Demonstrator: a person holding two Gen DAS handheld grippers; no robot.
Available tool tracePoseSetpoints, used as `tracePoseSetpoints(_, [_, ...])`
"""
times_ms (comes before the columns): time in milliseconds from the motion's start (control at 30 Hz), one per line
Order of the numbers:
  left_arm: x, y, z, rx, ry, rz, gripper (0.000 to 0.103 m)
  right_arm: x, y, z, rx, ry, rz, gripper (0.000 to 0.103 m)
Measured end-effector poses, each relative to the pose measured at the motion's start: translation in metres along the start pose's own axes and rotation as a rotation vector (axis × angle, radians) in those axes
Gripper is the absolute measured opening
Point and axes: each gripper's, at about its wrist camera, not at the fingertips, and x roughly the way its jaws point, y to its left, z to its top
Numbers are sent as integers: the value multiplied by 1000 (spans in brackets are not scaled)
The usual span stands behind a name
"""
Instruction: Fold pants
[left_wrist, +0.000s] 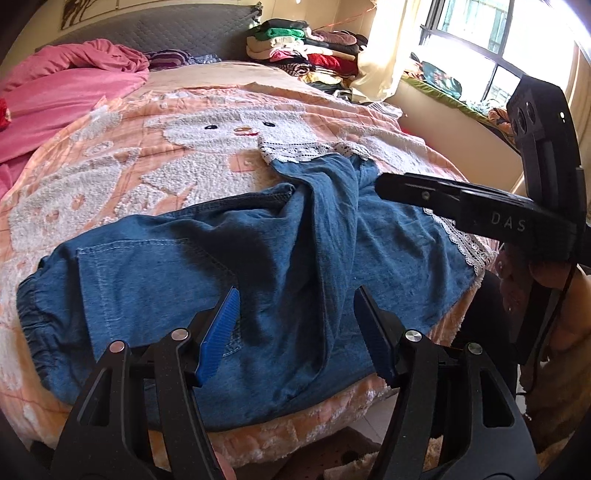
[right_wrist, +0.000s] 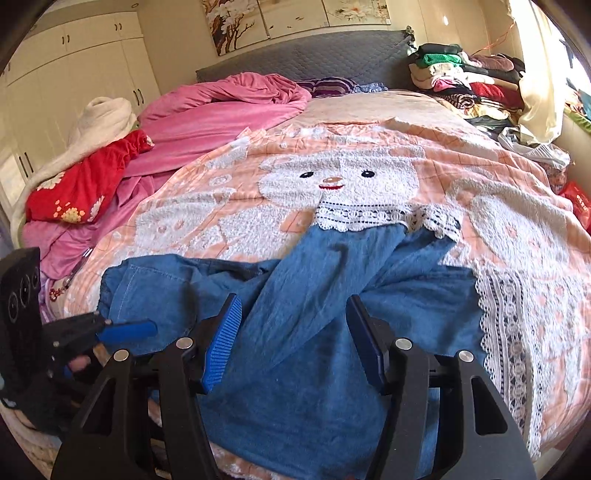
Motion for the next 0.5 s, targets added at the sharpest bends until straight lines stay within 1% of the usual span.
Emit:
tracePoseSetpoints(133, [16,-7,5,6,28,-40,55,13,-2,15,-29,8,-6,58])
tracePoseSetpoints(233, [29,-10,9,-3,46,-65,54,27,-6,29,-29,34,-14,58])
tracePoseSetpoints(300, [38,-10,11,-18,58,-84,49,39,-9,37,-22,56,-15,58])
tracePoseSetpoints(333, [42,-10,13,-25,60,-96,48,44,-11,40,-23,64,-13,58])
tracePoseSetpoints(400, [50,-9,15,-45,69,-123,40,58,-14,48,-31,84,-26,58])
tracePoseSetpoints(433, [55,-9,16,-57,76,-130,39,67,-15,53,-37,99,-34,58])
tracePoseSetpoints(467, [60,-8,17,-68,83,-137,34,73,-17,55,-41,110,-38,58])
tracePoseSetpoints(500, [65,-7,18,-79,92,-139,27,81,-19,59,-47,118,-44,58])
